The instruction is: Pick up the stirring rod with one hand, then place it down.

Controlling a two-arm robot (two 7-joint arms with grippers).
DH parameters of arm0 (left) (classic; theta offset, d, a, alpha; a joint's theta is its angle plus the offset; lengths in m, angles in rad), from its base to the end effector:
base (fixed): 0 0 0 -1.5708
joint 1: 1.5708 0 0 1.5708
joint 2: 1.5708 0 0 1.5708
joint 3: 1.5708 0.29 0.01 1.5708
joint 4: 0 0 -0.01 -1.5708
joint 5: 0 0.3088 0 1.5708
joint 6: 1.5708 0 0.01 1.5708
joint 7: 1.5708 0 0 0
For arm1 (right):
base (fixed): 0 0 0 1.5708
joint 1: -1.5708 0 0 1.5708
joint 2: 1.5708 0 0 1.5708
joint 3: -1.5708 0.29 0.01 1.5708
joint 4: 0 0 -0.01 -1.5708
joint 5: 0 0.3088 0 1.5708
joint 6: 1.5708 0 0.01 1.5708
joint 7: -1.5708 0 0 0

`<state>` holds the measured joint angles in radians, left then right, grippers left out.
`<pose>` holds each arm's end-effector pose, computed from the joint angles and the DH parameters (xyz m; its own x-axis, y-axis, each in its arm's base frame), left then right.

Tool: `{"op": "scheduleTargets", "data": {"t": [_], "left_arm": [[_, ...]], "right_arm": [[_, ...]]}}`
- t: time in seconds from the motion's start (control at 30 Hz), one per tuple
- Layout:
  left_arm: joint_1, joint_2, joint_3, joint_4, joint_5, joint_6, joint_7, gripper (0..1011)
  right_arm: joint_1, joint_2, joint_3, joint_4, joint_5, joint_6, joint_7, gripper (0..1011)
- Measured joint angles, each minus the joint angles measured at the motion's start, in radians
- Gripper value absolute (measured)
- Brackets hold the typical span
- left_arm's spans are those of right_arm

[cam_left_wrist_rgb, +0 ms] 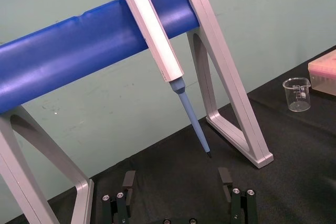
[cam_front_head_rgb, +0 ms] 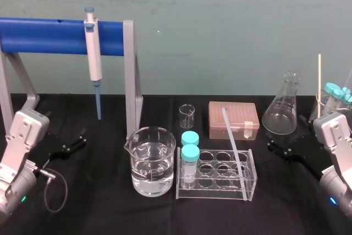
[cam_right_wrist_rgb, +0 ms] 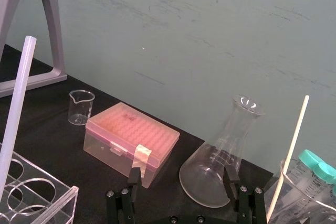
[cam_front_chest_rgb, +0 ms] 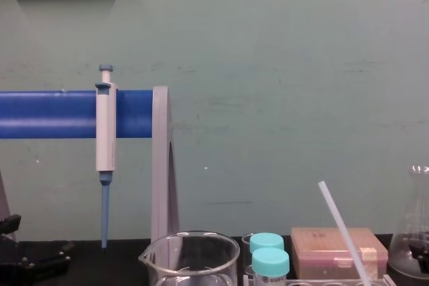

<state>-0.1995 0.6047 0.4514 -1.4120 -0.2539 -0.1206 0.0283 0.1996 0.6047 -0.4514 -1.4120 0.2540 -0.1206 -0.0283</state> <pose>0.3581 0.0827 -0.3023 0.2923 0.8803 0.3737 -0.9552 0.2873 0.0702 0.3581 -0.0827 -0.3022 0.2922 -0.8803 0.3737 0.9553 0.2873 -0.0701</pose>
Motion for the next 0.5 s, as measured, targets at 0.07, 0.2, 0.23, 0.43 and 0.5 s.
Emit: {"op": "scheduleTargets", "data": {"t": [0.07,0.2,0.23,0.43,0.5], "left_arm": [[0.0,0.0,0.0,0.0,0.0,0.0,0.0,1000],[0.0,0.0,0.0,0.0,0.0,0.0,0.0,1000],[0.0,0.0,0.0,0.0,0.0,0.0,0.0,1000],[0.0,0.0,0.0,0.0,0.0,0.0,0.0,1000],[0.0,0.0,0.0,0.0,0.0,0.0,0.0,1000]], "right_arm": [[0.0,0.0,0.0,0.0,0.0,0.0,0.0,1003],[0.0,0.0,0.0,0.0,0.0,0.0,0.0,1003],[0.0,0.0,0.0,0.0,0.0,0.0,0.0,1003],[0.0,0.0,0.0,0.0,0.0,0.0,0.0,1003],[0.0,0.0,0.0,0.0,0.0,0.0,0.0,1003]]}}
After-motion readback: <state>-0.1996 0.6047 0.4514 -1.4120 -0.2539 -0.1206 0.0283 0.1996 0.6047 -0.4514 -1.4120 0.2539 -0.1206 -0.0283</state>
